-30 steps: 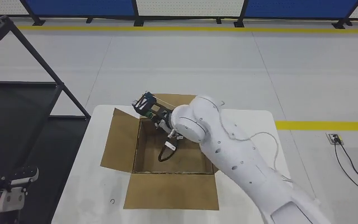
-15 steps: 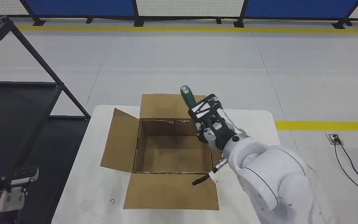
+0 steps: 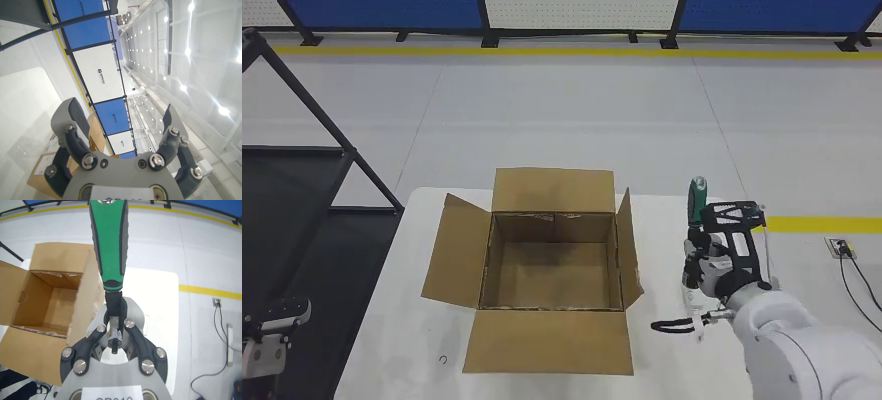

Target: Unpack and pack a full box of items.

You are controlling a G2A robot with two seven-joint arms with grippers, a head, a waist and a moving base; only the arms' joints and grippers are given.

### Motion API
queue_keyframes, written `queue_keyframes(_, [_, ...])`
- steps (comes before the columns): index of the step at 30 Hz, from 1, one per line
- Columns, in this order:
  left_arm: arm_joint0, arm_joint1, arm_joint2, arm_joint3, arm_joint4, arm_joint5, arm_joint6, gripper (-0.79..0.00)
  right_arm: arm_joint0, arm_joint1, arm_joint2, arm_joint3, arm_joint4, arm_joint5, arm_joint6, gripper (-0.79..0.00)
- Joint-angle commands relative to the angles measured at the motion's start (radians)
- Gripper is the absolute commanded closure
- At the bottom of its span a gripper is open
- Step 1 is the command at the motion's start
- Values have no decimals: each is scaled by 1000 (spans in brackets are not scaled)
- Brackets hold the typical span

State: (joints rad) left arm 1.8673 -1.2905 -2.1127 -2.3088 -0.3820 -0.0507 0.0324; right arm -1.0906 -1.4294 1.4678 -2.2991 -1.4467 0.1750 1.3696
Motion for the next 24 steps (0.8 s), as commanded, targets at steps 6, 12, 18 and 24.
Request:
queue_keyframes(6, [0, 0, 0, 0, 0, 0, 0, -785, -73, 6, 101, 154, 116, -1, 74, 0])
queue_keyframes(12, [0, 0, 0, 0, 0, 0, 0, -785, -63, 11, 122, 330, 210, -36, 76, 0])
queue_keyframes(18, [0, 0, 0, 0, 0, 0, 0, -785, -32, 19, 131, 466, 320, -96, 96, 0])
queue_keyframes(24, [0, 0, 0, 0, 0, 0, 0, -785, 41, 26, 89, 610, 321, -108, 163, 0])
